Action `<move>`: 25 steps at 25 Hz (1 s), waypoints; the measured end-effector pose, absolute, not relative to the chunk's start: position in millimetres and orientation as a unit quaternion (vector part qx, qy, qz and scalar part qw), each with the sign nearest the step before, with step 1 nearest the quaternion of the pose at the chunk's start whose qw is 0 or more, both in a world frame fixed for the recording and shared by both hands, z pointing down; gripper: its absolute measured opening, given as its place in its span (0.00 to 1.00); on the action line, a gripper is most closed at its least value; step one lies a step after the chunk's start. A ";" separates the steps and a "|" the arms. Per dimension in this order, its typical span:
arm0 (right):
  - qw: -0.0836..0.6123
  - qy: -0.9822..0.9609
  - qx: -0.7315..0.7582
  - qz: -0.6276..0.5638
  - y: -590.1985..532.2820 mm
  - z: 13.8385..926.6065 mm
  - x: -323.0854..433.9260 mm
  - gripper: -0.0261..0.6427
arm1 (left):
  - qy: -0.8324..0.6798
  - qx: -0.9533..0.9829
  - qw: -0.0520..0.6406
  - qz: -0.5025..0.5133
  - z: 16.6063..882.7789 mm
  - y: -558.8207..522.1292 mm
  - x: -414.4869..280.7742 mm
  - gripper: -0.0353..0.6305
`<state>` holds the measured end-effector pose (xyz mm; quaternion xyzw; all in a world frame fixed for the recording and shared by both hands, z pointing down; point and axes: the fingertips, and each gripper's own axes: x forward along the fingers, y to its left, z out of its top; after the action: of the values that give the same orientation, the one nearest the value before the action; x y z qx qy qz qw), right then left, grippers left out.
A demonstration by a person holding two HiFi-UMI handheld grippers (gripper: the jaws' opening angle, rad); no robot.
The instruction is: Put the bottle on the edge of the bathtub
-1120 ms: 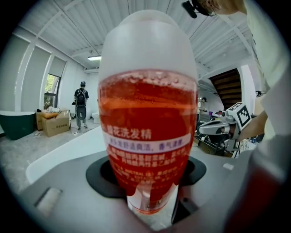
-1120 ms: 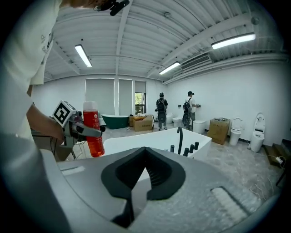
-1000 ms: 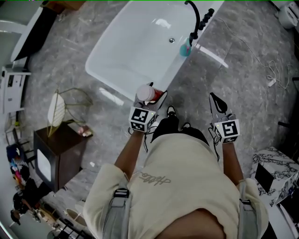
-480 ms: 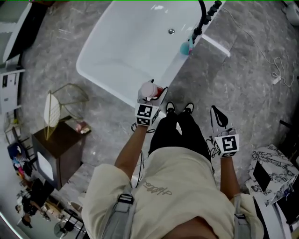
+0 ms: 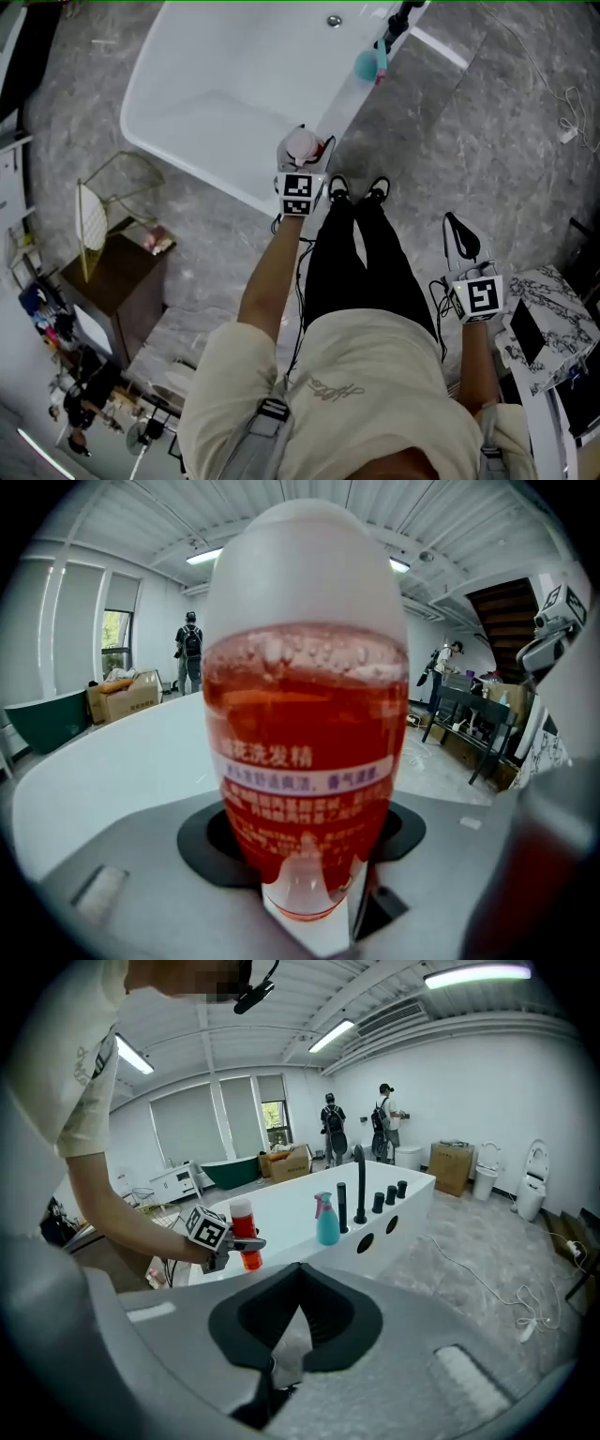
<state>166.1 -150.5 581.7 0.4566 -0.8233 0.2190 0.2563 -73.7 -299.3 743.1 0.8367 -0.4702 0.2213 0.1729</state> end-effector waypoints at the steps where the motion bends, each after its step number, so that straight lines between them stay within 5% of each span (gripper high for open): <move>1: 0.260 -0.823 0.455 0.220 -150.6 584.1 168.6 0.04 | -0.470 0.836 0.173 0.223 747.7 -300.8 -72.1 0.50; 25: 0.243 -0.837 0.443 0.209 -163.2 577.4 163.8 0.04 | -0.501 0.819 0.124 0.248 759.2 -275.5 -67.8 0.59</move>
<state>163.8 -163.2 577.4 0.4426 -0.8375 0.2086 0.2433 -67.8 -275.5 759.2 0.8195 -0.5015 0.2482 0.1241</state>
